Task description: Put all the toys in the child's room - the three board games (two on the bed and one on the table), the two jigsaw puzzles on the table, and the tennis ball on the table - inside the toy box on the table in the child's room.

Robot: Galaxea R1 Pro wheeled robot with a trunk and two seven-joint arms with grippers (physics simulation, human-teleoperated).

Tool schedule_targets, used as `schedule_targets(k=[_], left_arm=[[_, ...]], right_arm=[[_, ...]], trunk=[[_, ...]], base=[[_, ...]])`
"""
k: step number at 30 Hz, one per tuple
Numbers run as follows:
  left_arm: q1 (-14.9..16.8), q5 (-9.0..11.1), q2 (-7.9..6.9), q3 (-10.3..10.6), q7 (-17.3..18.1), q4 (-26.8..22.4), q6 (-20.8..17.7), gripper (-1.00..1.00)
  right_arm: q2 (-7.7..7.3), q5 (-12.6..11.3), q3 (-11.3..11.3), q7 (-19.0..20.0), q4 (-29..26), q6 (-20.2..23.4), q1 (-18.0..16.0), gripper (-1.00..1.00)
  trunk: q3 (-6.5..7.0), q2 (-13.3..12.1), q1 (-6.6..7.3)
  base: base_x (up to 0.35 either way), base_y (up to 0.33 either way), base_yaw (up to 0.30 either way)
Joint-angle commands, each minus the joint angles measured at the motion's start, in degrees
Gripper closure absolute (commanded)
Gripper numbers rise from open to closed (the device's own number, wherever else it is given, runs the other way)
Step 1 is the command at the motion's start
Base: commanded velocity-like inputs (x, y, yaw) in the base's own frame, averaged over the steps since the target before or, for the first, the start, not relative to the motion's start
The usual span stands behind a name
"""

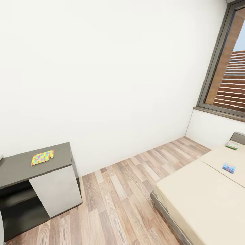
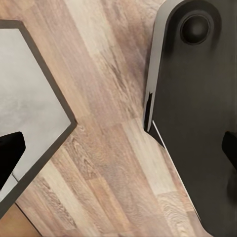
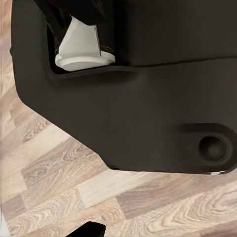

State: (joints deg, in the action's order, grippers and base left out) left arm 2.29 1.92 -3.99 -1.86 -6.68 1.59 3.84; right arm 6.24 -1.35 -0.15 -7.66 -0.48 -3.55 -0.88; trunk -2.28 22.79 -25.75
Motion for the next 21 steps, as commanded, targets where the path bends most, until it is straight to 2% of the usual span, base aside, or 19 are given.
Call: schedule_targets(k=[1, 16, 19, 21], left_arm=[[0.1, 0.2, 0.05, -0.2, -0.1, 0.2, 0.4, -1.0], [0.1, 0.2, 0.05, -0.2, -0.1, 0.2, 0.4, -1.0], [0.1, 0.3, 0.9, -0.5, 0.1, -0.7, 0.6, -1.0], [0.1, 0.3, 0.9, -0.5, 0.1, -0.7, 0.6, -1.0]], right_arm=[[0.01, -0.1, 0.0, -0.2, 0.1, -0.2, 0.0, -1.0], [0.0, -0.1, 0.1, -0.2, 0.0, -0.3, 0.2, -1.0], [-0.98, -0.4, -0.2, 0.1, -0.2, -0.5, 0.2, -1.0], [-1.62, -0.4, -0.2, 0.1, -0.2, -0.5, 0.2, -1.0]], trunk=[[-0.13, 0.1, -0.03], [-0.13, 0.1, -0.03], [-0.13, 0.1, -0.03], [-0.13, 0.1, -0.03]], base=[[0.0, 0.0, 0.0], [0.0, 0.0, 0.0], [0.0, 0.0, 0.0], [0.0, 0.0, 0.0]])
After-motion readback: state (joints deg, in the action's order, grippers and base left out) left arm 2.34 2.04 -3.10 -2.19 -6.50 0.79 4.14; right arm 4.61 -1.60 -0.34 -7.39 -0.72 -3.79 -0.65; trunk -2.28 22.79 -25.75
